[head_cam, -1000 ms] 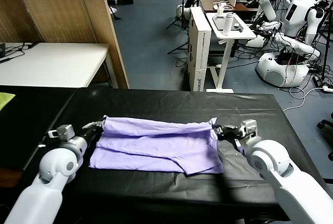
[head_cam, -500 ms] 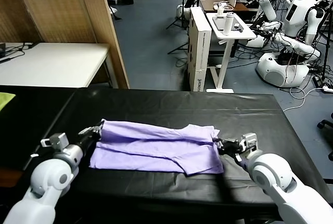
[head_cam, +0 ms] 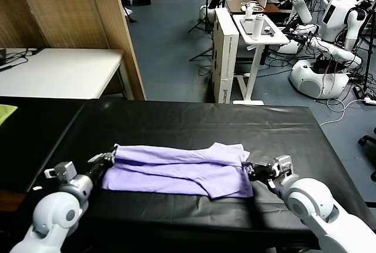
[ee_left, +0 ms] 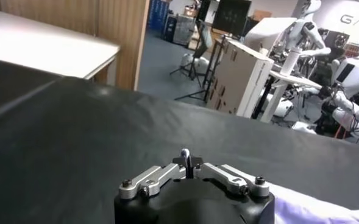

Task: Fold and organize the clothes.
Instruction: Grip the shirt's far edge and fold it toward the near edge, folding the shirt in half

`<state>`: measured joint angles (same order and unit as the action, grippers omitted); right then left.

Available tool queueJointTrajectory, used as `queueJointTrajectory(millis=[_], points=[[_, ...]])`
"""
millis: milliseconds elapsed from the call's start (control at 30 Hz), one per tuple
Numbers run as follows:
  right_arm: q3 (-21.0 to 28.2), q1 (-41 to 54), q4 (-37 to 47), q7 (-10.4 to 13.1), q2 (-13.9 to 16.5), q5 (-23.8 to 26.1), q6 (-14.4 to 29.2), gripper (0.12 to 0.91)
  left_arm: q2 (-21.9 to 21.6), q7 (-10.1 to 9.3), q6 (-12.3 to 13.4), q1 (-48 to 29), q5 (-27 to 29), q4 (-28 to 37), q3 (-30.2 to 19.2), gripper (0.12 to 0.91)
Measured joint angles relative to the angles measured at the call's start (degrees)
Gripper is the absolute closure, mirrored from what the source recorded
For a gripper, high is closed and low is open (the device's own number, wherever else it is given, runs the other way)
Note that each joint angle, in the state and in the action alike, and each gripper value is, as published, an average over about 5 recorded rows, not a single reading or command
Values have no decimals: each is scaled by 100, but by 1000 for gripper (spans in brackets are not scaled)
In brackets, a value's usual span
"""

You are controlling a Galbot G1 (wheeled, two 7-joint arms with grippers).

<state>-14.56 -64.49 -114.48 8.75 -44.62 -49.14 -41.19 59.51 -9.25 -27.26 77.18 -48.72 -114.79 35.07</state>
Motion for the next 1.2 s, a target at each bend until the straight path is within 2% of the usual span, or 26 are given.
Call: queueJointTrajectory(millis=[500, 733, 833, 867, 967, 1100, 1200], points=[[65, 44, 84, -16, -59, 0, 7, 887, 67, 129, 108, 292, 83, 97, 183, 853], [24, -2, 14, -12, -15, -42, -42, 873, 124, 49, 111, 386, 155, 69, 180, 848], [-34, -71, -78, -17, 47, -72, -58, 767, 168, -32, 101, 454, 201, 2, 186, 800], [-59, -97, -112, -22, 69, -90, -60, 712, 178, -52, 97, 480, 206, -26, 195, 761], [-154, -165, -206, -36, 121, -160, -56, 525, 185, -81, 85, 566, 214, -120, 240, 591], [-323, -148, -233, -29, 98, -218, -22, 268, 152, -91, 79, 616, 221, -199, 312, 327], [-377, -15, -147, 9, -3, -204, 15, 150, 120, -95, 79, 549, 238, -189, 337, 181]])
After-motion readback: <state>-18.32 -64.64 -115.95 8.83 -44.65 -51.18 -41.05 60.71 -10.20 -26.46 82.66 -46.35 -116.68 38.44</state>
